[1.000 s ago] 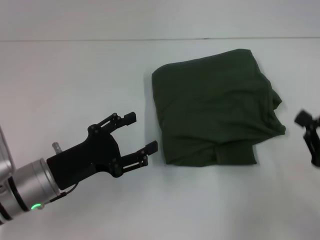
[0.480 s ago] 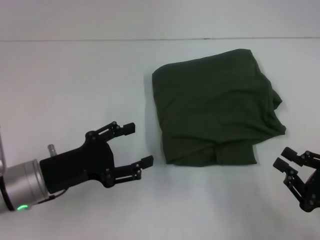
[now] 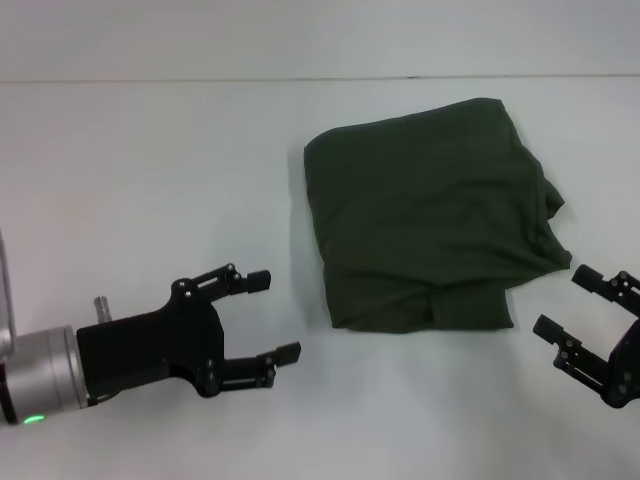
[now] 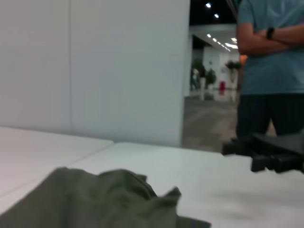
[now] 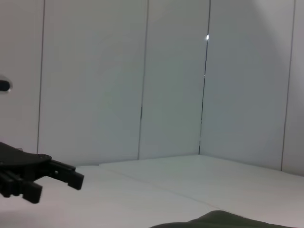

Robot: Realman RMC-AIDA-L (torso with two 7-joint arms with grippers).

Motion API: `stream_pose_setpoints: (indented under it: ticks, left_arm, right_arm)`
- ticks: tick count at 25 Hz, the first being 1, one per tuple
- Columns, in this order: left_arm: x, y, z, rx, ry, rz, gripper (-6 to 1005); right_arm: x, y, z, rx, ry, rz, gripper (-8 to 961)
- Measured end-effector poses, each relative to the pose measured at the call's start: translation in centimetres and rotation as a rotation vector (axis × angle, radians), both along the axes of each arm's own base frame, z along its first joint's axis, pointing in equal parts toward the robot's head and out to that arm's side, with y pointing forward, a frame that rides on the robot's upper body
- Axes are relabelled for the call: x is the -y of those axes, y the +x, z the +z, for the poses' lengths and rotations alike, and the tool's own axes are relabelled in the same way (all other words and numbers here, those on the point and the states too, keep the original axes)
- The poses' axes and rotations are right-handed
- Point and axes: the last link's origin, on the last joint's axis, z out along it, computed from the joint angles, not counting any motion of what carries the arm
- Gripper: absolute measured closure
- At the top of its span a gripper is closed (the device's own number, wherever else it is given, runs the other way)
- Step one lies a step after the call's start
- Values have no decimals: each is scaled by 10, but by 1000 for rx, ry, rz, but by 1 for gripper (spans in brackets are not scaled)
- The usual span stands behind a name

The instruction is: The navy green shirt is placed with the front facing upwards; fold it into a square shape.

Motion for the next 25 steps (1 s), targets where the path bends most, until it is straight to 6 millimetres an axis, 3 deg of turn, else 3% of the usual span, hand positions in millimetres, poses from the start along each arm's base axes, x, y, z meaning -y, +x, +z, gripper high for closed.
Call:
stream_pose_setpoints:
  ticks: [6, 8, 25]
  left_arm:
    - [2, 0, 3, -28, -76, -22, 127]
    - [3, -1, 4, -29, -81, -20, 127]
    - [6, -10, 12, -42, -46, 2, 127]
  right_arm:
    - [-6, -2, 6, 24, -44, 25, 242]
    - [-8, -3, 6, 31, -52, 34, 24]
    - [-20, -8, 1, 52, -71, 49, 24]
